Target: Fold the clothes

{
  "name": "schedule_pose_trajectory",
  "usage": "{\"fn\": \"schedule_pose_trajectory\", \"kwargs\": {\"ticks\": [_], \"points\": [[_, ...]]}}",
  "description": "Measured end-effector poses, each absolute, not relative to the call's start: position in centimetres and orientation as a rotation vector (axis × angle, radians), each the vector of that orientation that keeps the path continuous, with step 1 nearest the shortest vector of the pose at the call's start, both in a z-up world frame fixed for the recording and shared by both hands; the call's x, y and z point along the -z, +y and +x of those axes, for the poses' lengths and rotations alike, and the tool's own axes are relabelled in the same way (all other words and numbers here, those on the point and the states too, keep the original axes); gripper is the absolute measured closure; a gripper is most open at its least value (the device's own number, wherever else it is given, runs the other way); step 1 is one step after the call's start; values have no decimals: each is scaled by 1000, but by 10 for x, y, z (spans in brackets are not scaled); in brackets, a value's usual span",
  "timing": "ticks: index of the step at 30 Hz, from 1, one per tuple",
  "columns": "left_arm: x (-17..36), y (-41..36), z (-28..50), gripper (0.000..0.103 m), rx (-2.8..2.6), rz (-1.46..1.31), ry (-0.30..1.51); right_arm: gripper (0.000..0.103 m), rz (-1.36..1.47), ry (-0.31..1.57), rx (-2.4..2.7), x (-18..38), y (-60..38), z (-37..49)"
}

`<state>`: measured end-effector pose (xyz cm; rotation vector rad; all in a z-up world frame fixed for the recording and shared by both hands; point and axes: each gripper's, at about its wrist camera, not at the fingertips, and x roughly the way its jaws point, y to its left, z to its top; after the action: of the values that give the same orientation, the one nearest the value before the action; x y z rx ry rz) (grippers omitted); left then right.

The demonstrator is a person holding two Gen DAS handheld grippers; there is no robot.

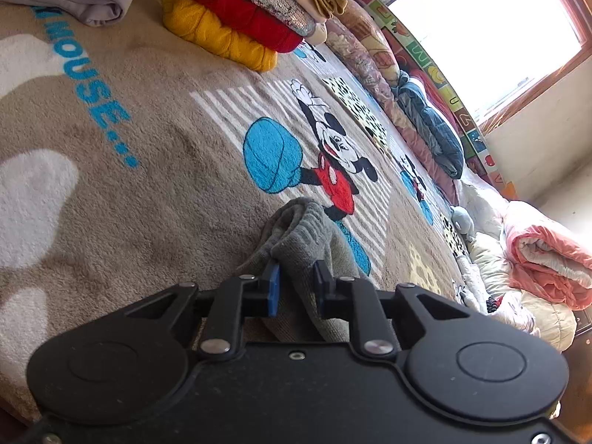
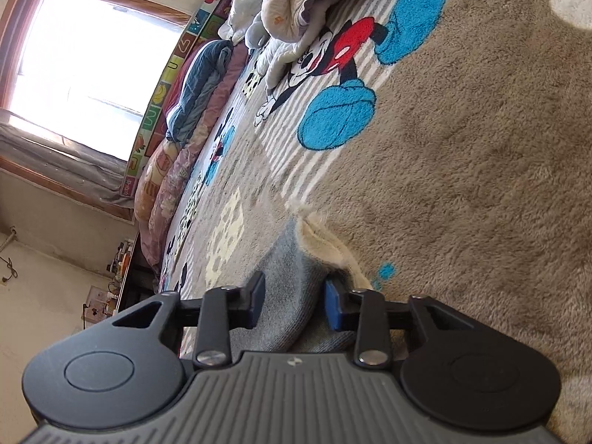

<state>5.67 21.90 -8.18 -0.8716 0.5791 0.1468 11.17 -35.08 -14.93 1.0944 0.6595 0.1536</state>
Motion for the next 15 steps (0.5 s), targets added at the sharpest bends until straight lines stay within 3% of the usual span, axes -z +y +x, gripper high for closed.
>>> {"fn": "schedule_pose_trajectory", "kwargs": {"ticks": [7, 15], "points": [[68, 219, 71, 90, -91, -910, 480, 94, 1172, 587, -190, 143, -358, 122], [65, 226, 106, 91, -61, -998, 432, 96, 1262, 537, -227, 130, -359, 166]]}}
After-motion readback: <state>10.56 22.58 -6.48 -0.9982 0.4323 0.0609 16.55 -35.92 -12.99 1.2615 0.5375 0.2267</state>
